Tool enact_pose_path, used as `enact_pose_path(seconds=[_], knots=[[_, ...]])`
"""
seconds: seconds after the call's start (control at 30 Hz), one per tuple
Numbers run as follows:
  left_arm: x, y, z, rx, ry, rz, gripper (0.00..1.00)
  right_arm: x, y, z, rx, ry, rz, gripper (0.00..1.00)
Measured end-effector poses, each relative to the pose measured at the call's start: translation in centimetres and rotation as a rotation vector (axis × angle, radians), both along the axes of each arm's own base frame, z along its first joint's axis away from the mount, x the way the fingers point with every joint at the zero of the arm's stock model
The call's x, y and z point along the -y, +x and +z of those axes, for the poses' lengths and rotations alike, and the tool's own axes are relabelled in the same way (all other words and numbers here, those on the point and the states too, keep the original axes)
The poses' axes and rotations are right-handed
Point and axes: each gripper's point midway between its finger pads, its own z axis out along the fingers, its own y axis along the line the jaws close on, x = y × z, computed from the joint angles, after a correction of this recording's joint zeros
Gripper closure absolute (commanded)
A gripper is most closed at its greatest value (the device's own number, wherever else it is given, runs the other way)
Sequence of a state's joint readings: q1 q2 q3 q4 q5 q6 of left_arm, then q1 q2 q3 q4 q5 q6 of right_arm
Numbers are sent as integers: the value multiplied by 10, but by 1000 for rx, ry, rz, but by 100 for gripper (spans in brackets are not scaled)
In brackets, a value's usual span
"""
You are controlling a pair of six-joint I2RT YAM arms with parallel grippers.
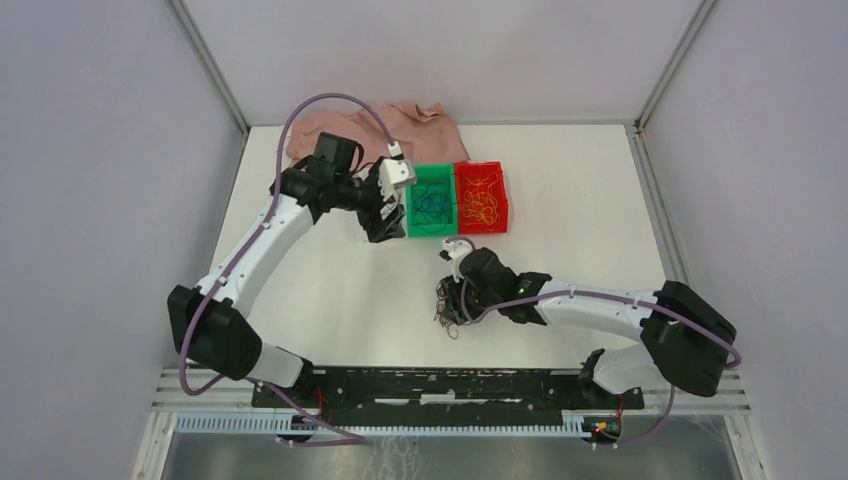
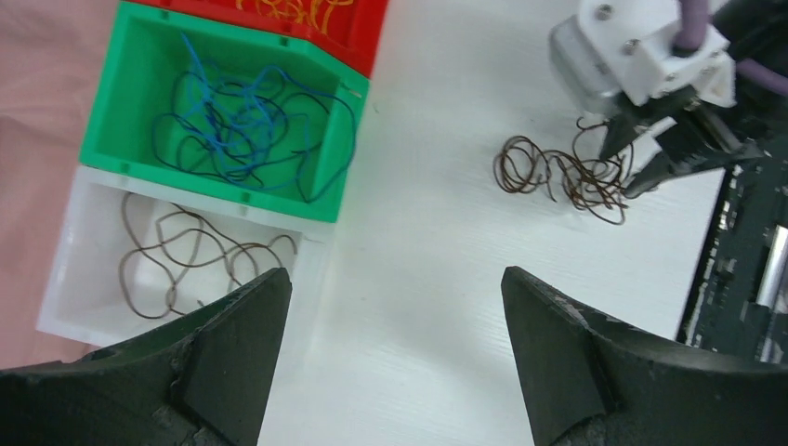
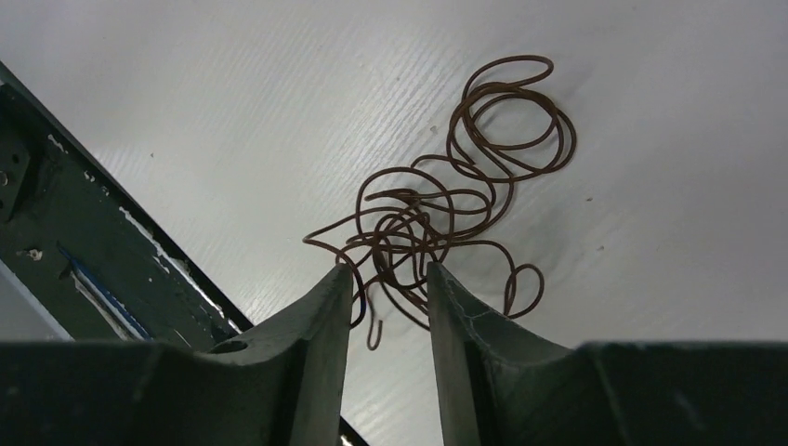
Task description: Untangle the cables
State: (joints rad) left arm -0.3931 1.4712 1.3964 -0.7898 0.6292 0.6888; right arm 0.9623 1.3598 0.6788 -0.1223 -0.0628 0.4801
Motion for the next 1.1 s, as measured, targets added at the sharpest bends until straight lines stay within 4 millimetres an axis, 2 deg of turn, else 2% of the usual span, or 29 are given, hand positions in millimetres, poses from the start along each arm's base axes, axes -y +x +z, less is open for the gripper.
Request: enact_pose_path(seconds=[0.07,0.23,0.37,0.57,0.67,0.77,0.97,1.1], knots=[[-4,-12,-5,-19,-2,-5,10,0,-1,-6,-6,-15,14,80],[-11,-46,-29,-114,5,-28,12,-4,3,1,19,-8,33,98],[-13,-69,-37,-166,-15,-54,13,-14,8,31,56,46,41,99],[-3,-93,-22,-186,-92,-124,15,-39,15,107,140,219,79,99],[5,-103,-17,-196,-114,-161,18,-47,14,128,155,272,103,99],[12,-111,-15,-210,-131,-195,22,-52,11,135,145,296,121,99],[16,-128,-16,-255,-140,-262,33,-55,6,134,113,312,138,99],[15,-146,-25,-307,-113,-339,48,-56,4,135,102,319,141,99]])
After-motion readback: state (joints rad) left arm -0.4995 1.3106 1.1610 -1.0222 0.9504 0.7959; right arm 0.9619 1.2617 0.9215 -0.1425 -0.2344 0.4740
